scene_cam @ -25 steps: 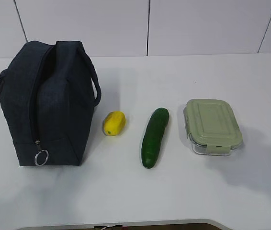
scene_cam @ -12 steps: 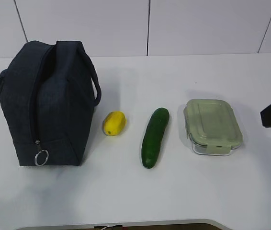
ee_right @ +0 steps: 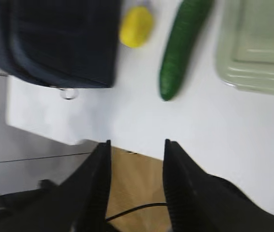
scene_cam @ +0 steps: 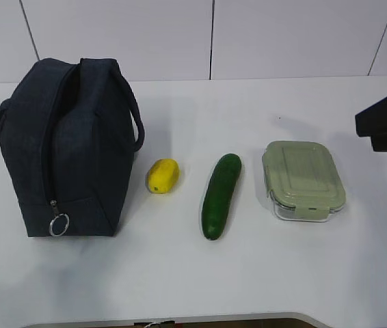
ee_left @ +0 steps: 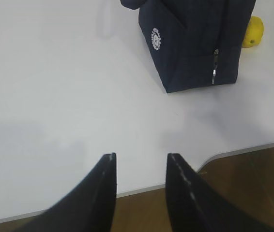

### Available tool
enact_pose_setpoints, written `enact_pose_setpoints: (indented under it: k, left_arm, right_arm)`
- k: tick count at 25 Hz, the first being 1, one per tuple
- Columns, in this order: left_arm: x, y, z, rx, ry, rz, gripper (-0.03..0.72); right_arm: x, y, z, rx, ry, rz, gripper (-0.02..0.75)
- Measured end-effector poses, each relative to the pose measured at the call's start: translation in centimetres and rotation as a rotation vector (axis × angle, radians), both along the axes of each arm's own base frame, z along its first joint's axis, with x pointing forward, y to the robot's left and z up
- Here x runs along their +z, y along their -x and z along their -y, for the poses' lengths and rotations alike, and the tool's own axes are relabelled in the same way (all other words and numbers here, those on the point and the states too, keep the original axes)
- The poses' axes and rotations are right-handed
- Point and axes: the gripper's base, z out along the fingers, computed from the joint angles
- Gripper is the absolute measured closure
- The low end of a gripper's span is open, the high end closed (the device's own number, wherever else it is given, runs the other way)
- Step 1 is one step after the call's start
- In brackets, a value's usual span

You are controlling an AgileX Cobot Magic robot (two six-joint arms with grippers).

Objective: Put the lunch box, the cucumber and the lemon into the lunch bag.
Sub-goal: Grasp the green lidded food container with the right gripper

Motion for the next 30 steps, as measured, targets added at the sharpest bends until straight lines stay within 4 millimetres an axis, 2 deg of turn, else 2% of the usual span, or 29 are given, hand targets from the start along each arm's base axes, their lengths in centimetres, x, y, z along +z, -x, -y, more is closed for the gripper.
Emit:
enact_pose_setpoints:
  k: [5,13,22,24,28,30]
  left_arm:
    - [0.0,0.0,0.0,0.0,0.0,0.0,0.446]
    - [0.0,0.0,0.0,0.0,0.0,0.0,0.446]
    - [0.0,0.0,0.0,-0.001,0.001,0.0,0.446]
    - [0.0,0.0,0.0,-0.001,0.001,0.0,0.446]
    - [0.0,0.0,0.0,-0.001,0.001,0.0,0.446]
    - [0.0,0.0,0.0,-0.001,0.001,0.0,0.446]
  right_arm:
    - [-1.5,-1.8,0.8,0.027,-0.075,-0.027,0.437]
    - [-3.9,-3.6,5.3,-0.091,-0.05,-0.085,0.437]
    - [-4.4,-3.4,5.8,-0.073,0.02,-0.109,0.431]
    - [-4.5,-3.5,5.9,-0.073,0.02,-0.113,0.391]
    - [-5.8,-4.6,6.3,-0.069,0.003,-0.163,0.257]
    - [-6.5,-5.5,6.7,-0.069,-0.006,-0.187,0.237]
